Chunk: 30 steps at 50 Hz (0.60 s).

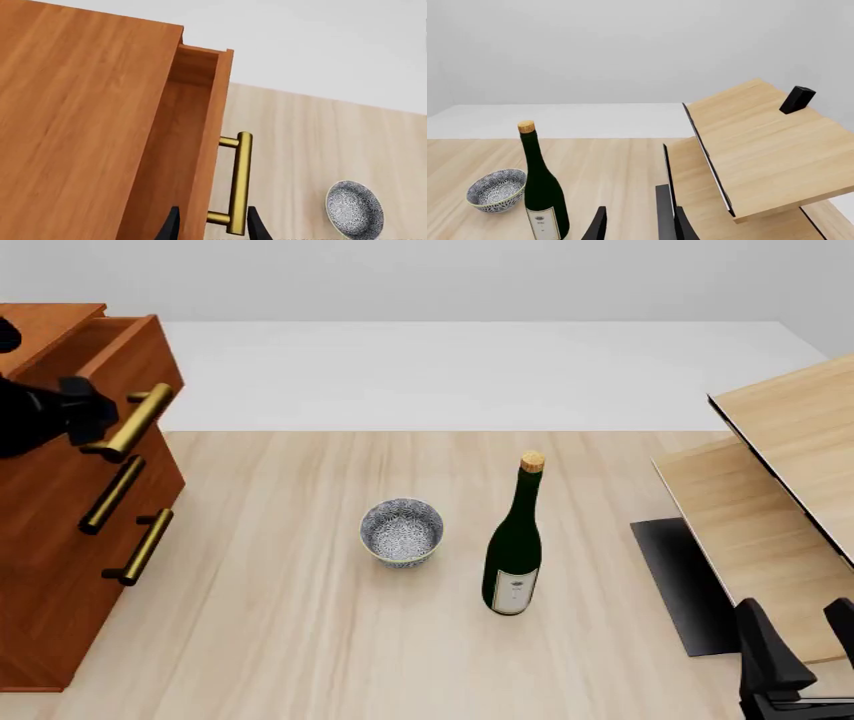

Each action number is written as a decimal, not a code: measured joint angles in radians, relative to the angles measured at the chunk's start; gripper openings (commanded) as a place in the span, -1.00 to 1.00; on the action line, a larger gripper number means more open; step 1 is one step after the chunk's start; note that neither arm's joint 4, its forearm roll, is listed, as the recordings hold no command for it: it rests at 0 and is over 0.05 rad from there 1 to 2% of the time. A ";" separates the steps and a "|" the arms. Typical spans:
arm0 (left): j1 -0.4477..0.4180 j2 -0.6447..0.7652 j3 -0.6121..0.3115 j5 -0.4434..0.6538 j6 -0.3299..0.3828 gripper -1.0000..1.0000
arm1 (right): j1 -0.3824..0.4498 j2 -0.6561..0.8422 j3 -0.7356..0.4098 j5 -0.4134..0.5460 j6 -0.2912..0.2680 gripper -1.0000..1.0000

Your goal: Close the bottom drawer of the cabinet and open the top drawer.

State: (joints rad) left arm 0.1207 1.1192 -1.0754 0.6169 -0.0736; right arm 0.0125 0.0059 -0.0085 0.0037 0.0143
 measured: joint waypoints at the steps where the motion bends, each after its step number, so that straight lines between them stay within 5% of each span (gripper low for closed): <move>1: -0.002 0.001 0.001 -0.001 -0.001 1.00 | 0.000 0.000 0.000 0.000 0.000 1.00; 30: -0.131 -0.001 0.008 0.004 -0.067 1.00 | -0.004 0.005 -0.002 -0.004 0.002 1.00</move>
State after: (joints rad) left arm -0.0099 1.1179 -1.0676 0.6207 -0.1407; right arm 0.0083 0.0113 -0.0105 -0.0003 0.0162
